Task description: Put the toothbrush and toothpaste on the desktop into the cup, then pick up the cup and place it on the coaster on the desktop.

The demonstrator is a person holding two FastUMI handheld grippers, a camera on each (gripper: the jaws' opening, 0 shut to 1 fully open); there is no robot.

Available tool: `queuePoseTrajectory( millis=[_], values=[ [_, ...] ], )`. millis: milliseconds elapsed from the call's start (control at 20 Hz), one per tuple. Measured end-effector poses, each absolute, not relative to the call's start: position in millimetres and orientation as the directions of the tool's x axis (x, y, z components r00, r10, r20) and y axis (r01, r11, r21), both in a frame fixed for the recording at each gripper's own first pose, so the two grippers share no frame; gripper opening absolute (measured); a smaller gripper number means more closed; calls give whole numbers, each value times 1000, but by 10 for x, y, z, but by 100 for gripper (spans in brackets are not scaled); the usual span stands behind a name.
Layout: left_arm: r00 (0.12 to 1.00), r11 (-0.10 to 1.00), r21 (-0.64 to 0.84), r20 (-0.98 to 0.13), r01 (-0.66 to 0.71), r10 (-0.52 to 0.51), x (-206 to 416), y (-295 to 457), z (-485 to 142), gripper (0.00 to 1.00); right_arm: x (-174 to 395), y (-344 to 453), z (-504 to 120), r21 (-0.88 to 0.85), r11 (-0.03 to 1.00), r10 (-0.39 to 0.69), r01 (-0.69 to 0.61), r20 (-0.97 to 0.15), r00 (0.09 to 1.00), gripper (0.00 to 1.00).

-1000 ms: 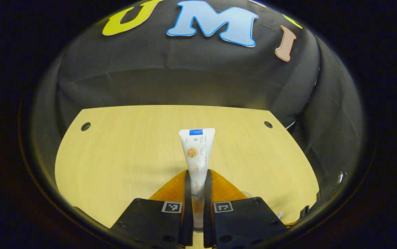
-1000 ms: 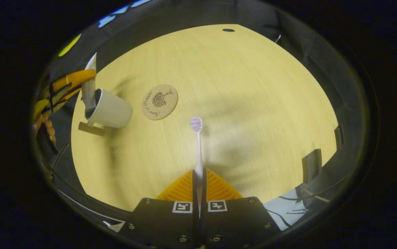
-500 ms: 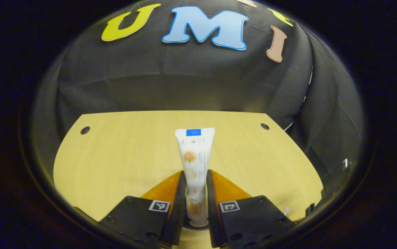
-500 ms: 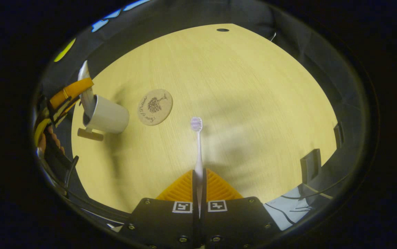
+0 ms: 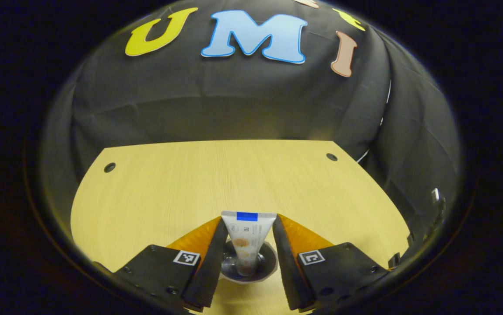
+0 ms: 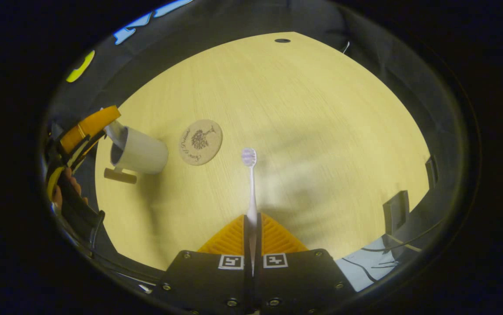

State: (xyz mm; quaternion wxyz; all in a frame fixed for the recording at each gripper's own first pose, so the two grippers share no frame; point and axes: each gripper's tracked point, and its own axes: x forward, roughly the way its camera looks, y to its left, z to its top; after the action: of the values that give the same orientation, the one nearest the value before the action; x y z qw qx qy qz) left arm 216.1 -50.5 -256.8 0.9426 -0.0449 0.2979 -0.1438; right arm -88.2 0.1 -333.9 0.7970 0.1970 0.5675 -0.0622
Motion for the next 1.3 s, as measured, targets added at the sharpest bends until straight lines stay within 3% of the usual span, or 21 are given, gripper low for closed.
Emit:
queuePoseTrajectory(
  millis=[500,1300],
  values=[
    [798,958,-184,-531,219,-284,1760,-290,-2323,71,-89,318,-2917,319,913,175,253,-868,464,2],
    [811,985,-153,-566,76,-151,1306,687,-2265,67,1154,1127,-2311,438,878,238,192,-747,620,2]
  ],
)
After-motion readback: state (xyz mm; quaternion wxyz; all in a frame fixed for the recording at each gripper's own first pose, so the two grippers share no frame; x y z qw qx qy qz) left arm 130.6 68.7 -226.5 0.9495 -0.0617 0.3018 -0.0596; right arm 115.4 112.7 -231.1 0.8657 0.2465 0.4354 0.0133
